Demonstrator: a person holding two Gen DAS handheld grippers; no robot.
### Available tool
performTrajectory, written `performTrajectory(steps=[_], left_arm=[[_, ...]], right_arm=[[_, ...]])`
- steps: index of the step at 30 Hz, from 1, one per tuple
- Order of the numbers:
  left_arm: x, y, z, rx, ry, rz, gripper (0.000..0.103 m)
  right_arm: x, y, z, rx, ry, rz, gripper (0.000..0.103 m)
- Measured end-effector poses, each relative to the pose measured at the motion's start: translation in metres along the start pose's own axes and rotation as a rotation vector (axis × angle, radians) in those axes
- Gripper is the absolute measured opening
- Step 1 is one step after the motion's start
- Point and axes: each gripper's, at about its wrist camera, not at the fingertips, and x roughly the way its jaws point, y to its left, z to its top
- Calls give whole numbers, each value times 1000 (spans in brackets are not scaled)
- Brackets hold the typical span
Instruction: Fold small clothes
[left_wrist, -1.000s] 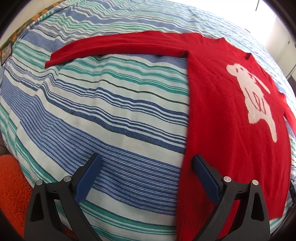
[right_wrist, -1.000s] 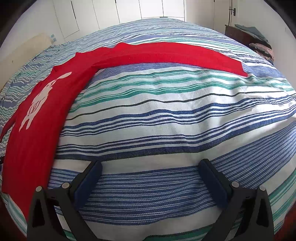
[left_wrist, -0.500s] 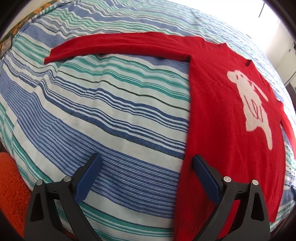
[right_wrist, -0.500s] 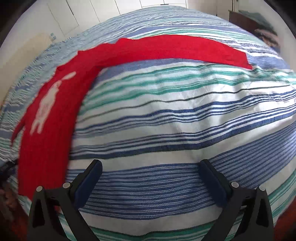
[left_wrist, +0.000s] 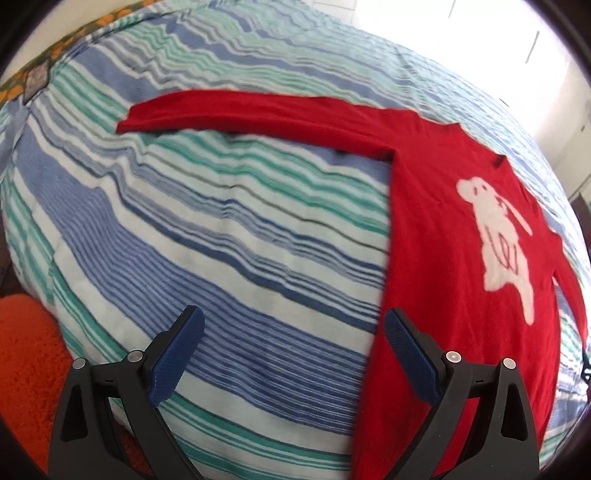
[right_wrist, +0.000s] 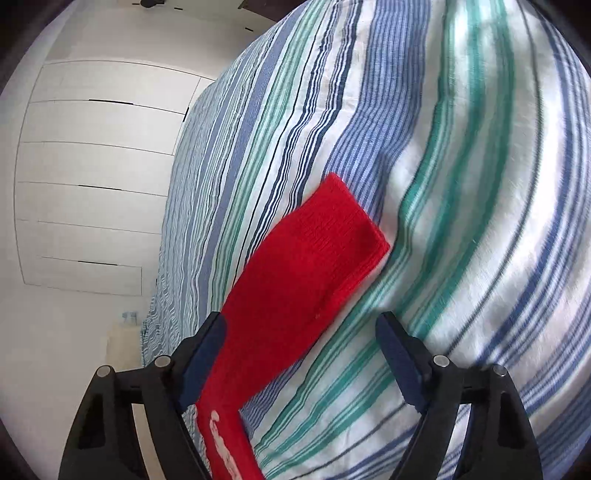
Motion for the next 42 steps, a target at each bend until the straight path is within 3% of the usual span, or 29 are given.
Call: performTrajectory(steps=[2,4,5,6,7,10,12,15,20,22,23,24,25,26,28,30,36,39,41,42], left_arm=[[7,1,0,-7,23,18,98],[10,-1,-1,-1,28,35,98],[12,-3,-1,7,27,45,98],[12,-5,-1,14,27,50,98],[14,-7,-1,24,27,57,98],[14,-9,-1,37,26,54,98],[15,-9,0,38,32,42,98],[19,-11,2,36,51,7,98],[18,-10,4,32,59,-27,98],[17,-9,4,24,63,-35,98],[17,-8,4,24,65,-37,98],[17,-8,4,25,67,-40,98],[16,-8,5,24,67,-42,98],[16,-7,4,21,68,-45,98],[15,-5,6,10,72,-56,98],[16,-4,7,-2,79,-65,98],[21,-11,7,29,87,-53,99],[22,-15,5,52,81,-32,99],[23,-15,5,58,80,-24,99],[23,-15,4,59,79,-21,99]], right_arm=[[8,0,7,-5,-45,-5,73],[16,-6,13,22,-82,-45,60],[20,-13,13,49,-94,-80,39],[23,-18,14,59,-94,-119,10],[24,-21,15,59,-92,-157,3],[14,6,20,-65,-132,-199,4],[6,59,18,-267,-142,-204,4],[-3,153,-8,-513,-113,-103,4],[19,319,-125,-843,66,185,4],[41,363,-185,-921,168,265,5],[58,379,-214,-953,225,287,9],[81,392,-245,-985,313,293,21],[93,394,-273,-1002,388,279,60],[108,395,-293,-1012,450,266,91],[118,384,-320,-1032,514,286,84],[121,371,-317,-1035,538,299,81],[141,304,-212,-806,494,180,70],[162,259,-199,-672,546,137,67],[186,217,-194,-607,553,-8,67],[194,198,-193,-585,548,-88,57]])
